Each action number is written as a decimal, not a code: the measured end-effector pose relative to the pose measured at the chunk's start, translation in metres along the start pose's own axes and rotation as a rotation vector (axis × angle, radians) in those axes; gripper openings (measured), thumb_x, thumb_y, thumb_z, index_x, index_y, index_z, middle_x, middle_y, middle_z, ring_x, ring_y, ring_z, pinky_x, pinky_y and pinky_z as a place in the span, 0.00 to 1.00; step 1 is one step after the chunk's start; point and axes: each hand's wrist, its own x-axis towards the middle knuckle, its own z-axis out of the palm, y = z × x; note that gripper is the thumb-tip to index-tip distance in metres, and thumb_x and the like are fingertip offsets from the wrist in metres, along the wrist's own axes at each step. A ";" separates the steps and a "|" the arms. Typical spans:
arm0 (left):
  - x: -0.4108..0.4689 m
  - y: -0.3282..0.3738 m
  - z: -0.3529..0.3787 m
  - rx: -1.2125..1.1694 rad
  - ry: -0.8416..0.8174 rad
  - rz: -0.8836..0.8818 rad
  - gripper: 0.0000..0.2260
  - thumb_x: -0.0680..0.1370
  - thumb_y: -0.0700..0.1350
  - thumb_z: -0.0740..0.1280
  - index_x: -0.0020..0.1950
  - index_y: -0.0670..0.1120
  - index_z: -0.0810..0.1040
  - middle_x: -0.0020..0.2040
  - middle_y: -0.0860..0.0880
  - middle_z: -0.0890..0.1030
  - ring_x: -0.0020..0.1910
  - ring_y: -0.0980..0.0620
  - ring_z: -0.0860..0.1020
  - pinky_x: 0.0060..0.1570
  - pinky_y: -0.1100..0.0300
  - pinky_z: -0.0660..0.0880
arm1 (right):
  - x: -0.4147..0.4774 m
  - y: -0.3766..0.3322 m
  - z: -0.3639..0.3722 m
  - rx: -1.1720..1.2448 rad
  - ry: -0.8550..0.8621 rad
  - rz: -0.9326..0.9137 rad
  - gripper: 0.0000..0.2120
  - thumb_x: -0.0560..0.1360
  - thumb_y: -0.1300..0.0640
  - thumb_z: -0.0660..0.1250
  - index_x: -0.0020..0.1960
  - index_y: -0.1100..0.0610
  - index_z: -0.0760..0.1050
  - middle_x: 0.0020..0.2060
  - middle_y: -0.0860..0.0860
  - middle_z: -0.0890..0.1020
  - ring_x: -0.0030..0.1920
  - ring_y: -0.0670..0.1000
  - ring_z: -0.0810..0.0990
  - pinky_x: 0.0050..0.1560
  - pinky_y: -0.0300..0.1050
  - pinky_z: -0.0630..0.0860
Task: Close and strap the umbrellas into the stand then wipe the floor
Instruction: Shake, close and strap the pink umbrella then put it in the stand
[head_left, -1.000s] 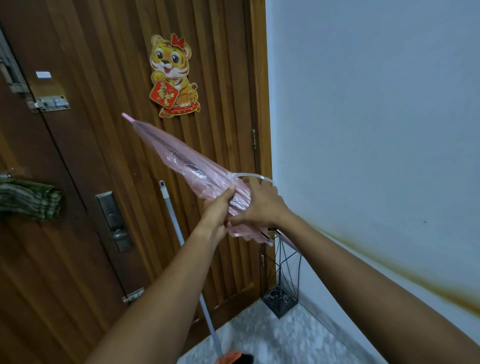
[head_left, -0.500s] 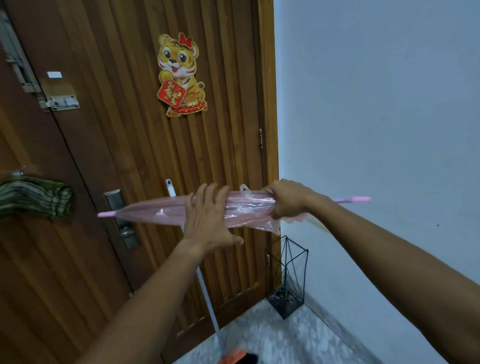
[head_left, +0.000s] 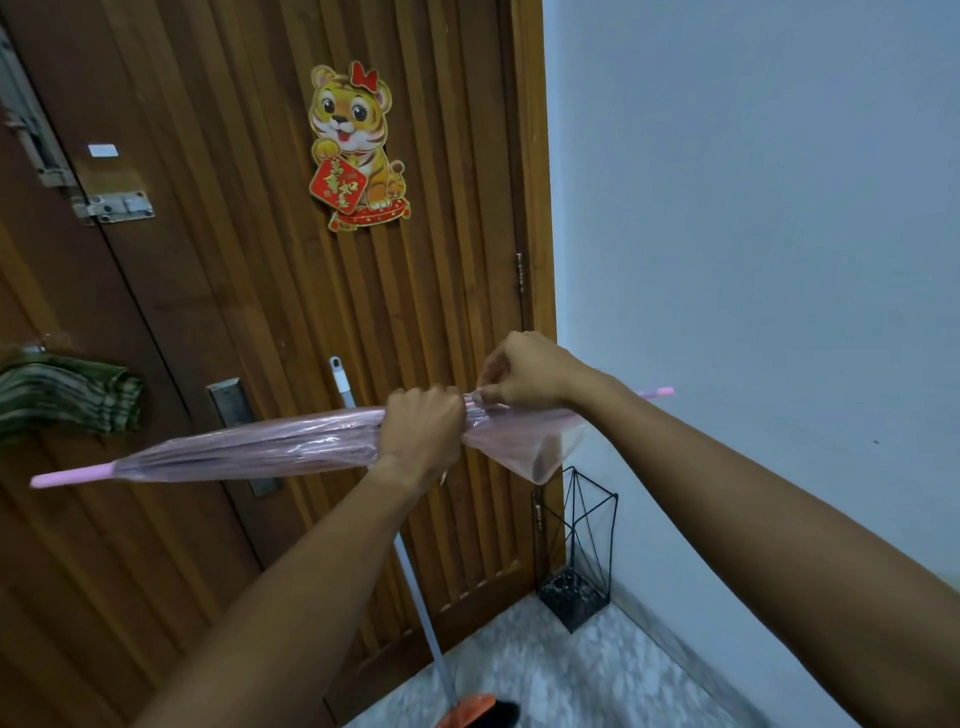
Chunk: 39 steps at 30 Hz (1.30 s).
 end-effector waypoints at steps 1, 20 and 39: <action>0.000 0.002 -0.001 -0.001 -0.006 -0.008 0.07 0.74 0.40 0.64 0.50 0.47 0.78 0.46 0.47 0.84 0.44 0.43 0.83 0.39 0.54 0.70 | 0.003 -0.002 0.000 -0.020 0.004 0.011 0.06 0.76 0.54 0.72 0.43 0.54 0.84 0.38 0.45 0.84 0.42 0.45 0.82 0.47 0.46 0.80; 0.005 -0.002 0.008 -0.396 -0.024 -0.312 0.13 0.73 0.44 0.70 0.57 0.47 0.78 0.39 0.50 0.78 0.38 0.47 0.78 0.37 0.56 0.72 | -0.021 0.007 0.001 0.933 0.052 0.449 0.17 0.76 0.50 0.74 0.52 0.66 0.81 0.37 0.56 0.86 0.32 0.49 0.84 0.38 0.41 0.83; 0.011 -0.018 0.012 -0.581 -0.073 -0.553 0.03 0.70 0.43 0.69 0.40 0.45 0.77 0.37 0.48 0.79 0.40 0.44 0.80 0.35 0.57 0.72 | -0.025 0.012 0.008 1.175 0.025 0.492 0.14 0.78 0.53 0.71 0.57 0.62 0.83 0.23 0.45 0.74 0.34 0.47 0.77 0.54 0.49 0.80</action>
